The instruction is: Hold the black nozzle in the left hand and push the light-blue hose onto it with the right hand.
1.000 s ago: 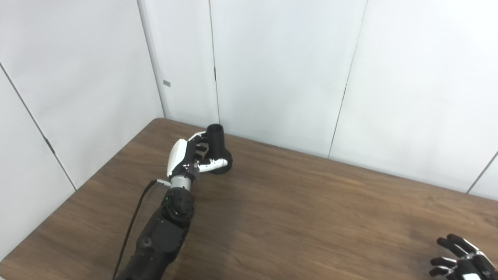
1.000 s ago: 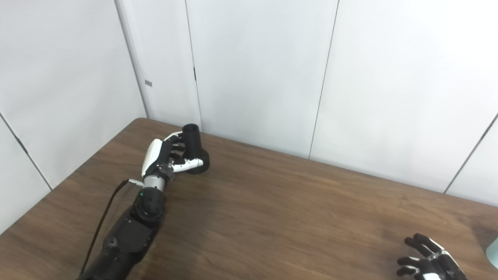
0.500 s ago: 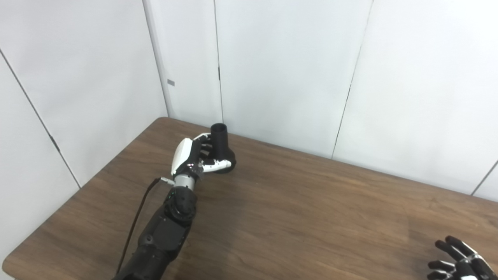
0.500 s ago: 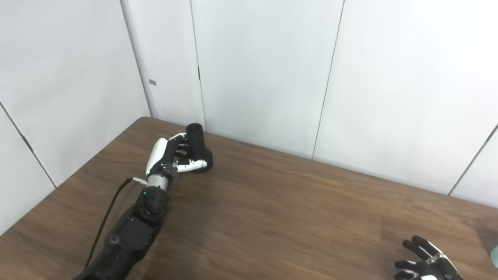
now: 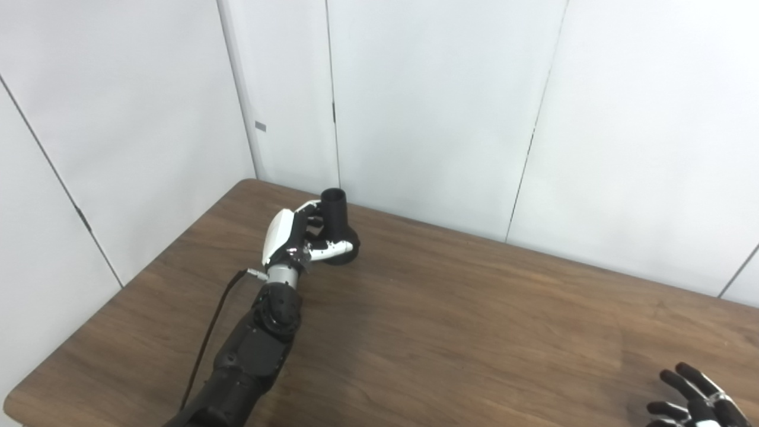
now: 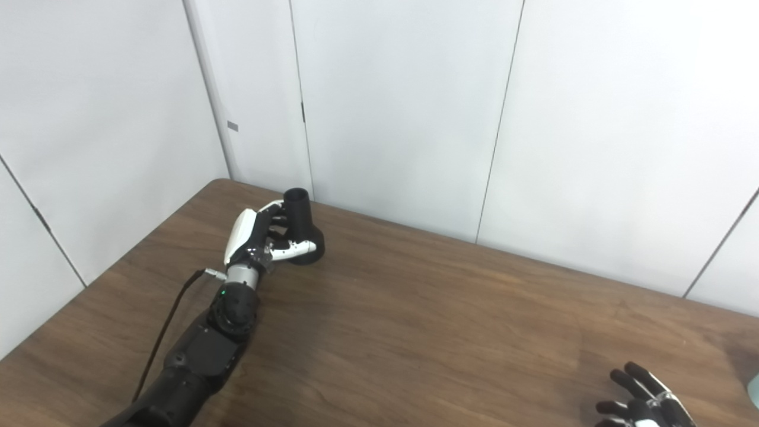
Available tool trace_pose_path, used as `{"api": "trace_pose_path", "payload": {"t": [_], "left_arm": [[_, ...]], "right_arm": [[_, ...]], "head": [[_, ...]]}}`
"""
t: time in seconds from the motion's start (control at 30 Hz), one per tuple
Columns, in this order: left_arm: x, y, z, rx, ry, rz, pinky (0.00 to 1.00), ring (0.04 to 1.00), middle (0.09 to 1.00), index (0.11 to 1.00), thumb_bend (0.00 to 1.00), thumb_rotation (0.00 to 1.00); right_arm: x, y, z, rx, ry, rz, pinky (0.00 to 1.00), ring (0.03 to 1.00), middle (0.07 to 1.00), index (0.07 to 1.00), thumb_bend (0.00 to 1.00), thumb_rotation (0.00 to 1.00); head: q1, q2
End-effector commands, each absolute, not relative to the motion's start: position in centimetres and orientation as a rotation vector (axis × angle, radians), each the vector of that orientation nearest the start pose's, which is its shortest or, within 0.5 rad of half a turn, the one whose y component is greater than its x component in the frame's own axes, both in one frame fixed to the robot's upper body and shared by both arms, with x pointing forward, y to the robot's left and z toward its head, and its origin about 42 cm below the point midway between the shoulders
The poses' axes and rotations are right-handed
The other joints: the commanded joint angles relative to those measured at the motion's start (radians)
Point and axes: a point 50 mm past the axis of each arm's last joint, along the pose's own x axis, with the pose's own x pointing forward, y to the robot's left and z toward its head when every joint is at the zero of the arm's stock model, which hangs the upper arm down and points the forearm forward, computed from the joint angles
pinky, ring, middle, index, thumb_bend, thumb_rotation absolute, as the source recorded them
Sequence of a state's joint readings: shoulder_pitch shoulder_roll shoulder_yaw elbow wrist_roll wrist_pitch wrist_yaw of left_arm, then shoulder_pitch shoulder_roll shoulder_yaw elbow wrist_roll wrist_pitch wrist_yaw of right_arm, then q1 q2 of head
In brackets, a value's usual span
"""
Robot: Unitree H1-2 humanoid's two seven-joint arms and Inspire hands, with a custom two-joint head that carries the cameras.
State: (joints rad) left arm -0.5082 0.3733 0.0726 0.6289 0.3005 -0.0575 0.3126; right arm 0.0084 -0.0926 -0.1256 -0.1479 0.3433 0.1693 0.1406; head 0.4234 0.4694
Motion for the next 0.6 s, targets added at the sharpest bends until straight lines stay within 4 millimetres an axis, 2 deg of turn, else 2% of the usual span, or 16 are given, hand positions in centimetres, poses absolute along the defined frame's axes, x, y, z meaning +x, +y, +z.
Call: {"api": "trace_pose_path", "payload": {"t": [0.0, 0.03, 0.1, 0.17, 0.23, 0.33, 0.57], "left_arm": [[44.6, 36.4, 16.1, 0.586, -0.051, 0.415, 0.50, 0.597, 0.645, 0.664, 0.72, 0.06], [44.7, 36.3, 16.1, 0.580, -0.055, 0.423, 0.48, 0.574, 0.625, 0.644, 0.71, 0.03], [44.9, 36.0, 16.0, 0.574, -0.058, 0.439, 0.42, 0.494, 0.497, 0.547, 0.56, 0.01], [45.1, 35.6, 15.7, 0.570, -0.057, 0.452, 0.38, 0.440, 0.455, 0.534, 0.53, 0.00], [45.3, 35.4, 15.5, 0.583, -0.058, 0.457, 0.36, 0.420, 0.441, 0.528, 0.52, 0.00], [45.4, 35.2, 15.1, 0.604, -0.064, 0.449, 0.36, 0.397, 0.476, 0.536, 0.50, 0.00], [45.3, 35.1, 14.2, 0.618, -0.040, 0.428, 0.37, 0.395, 0.482, 0.537, 0.50, 0.00]], "right_arm": [[27.9, -26.3, 14.0, 0.251, -0.049, 0.071, 0.39, 0.534, 0.745, 0.754, 0.51, 0.41], [27.8, -26.3, 14.0, 0.252, -0.048, 0.071, 0.40, 0.535, 0.746, 0.755, 0.51, 0.40], [27.6, -26.1, 14.3, 0.251, -0.044, 0.070, 0.40, 0.539, 0.753, 0.768, 0.48, 0.39], [27.5, -26.0, 14.5, 0.253, -0.045, 0.071, 0.40, 0.545, 0.756, 0.773, 0.45, 0.38], [27.4, -25.9, 14.7, 0.256, -0.044, 0.070, 0.41, 0.547, 0.755, 0.773, 0.42, 0.37], [27.2, -25.8, 15.0, 0.256, -0.042, 0.068, 0.42, 0.553, 0.760, 0.782, 0.38, 0.35], [27.2, -25.7, 15.2, 0.252, -0.052, 0.075, 0.42, 0.556, 0.767, 0.806, 0.32, 0.33]], "head": [[-0.002, 0.003], [-0.003, 0.004], [-0.006, 0.006], [-0.008, 0.008], [-0.009, 0.012], [-0.011, 0.016], [-0.010, 0.023]]}}
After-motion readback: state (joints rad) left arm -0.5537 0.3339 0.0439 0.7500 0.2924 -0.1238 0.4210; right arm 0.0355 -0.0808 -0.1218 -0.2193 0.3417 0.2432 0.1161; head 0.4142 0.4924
